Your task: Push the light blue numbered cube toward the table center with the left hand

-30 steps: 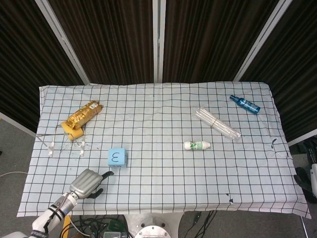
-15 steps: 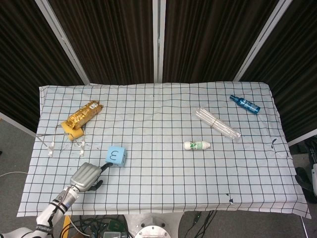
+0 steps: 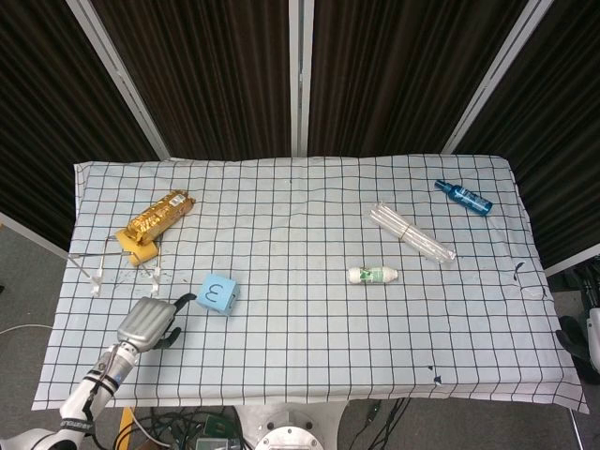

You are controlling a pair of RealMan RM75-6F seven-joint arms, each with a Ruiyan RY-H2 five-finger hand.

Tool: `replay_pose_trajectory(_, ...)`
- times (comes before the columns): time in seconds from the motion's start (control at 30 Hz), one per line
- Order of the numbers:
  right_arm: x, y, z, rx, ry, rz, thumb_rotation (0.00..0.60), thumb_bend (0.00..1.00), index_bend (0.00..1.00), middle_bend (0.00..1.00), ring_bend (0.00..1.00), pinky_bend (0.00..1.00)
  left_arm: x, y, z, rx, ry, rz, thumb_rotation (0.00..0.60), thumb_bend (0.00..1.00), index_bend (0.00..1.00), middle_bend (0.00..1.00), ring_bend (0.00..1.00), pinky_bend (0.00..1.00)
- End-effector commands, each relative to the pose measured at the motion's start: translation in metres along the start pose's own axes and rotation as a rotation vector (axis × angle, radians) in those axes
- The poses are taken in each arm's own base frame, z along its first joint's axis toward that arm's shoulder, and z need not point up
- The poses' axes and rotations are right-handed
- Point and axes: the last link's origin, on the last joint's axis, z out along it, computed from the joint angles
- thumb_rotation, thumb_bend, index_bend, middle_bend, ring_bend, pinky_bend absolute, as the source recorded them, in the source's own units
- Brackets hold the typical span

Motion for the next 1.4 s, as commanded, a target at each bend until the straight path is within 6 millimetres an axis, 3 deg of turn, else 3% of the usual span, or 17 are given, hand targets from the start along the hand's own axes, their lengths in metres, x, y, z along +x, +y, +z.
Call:
replay_pose_trajectory(0.03,0.0,0.0,0.0,-0.002,0.0,-0.001,0.6,0.14,0.0,0.0,0.0,0.0,0.005,0.002,0.003,-0.011,0.006,0.014,0.6,0.42,0.15,0.85,0.84,0.81)
replay_pose_trajectory(0.4,-0.003,0.003,0.0,-0.012,-0.007,0.0,0.6,0.14,0.0,0.0,0.0,0.0,0.009,-0.016,-0.013,0.101,0.008,0.061,0.6,0.42,0.22,0.85,0.84,0.81)
replay_pose_trajectory(0.6,-0.003,0.002,0.001,-0.01,-0.004,-0.002,0.6,0.14,0.0,0.0,0.0,0.0,0.005,-0.014,-0.022,0.093,-0.037,0.018,0.6,0.42,0.34,0.85,0.85,0.81)
replay_pose_trajectory(0.77,-0.004,0.001,0.001,-0.009,-0.01,-0.001,0.6,0.14,0.0,0.0,0.0,0.0,-0.001,0.0,-0.018,0.018,-0.055,-0.018,0.6,0.43,0.24,0.85,0.85,0.81)
replay_pose_trajectory(0.97,-0.004,0.003,0.002,-0.018,-0.012,0.003,0.6,0.15,0.0,0.0,0.0,0.0,-0.008,0.016,-0.005,-0.035,-0.068,-0.032,0.6,0.43,0.2,0.85,0.85,0.81)
replay_pose_trajectory(1.4,-0.005,0.01,0.005,-0.035,-0.02,0.011,0.6,0.15,0.0,0.0,0.0,0.0,-0.002,0.015,0.015,0.002,-0.052,-0.042,0.6,0.44,0.18,0.85,0.85,0.81)
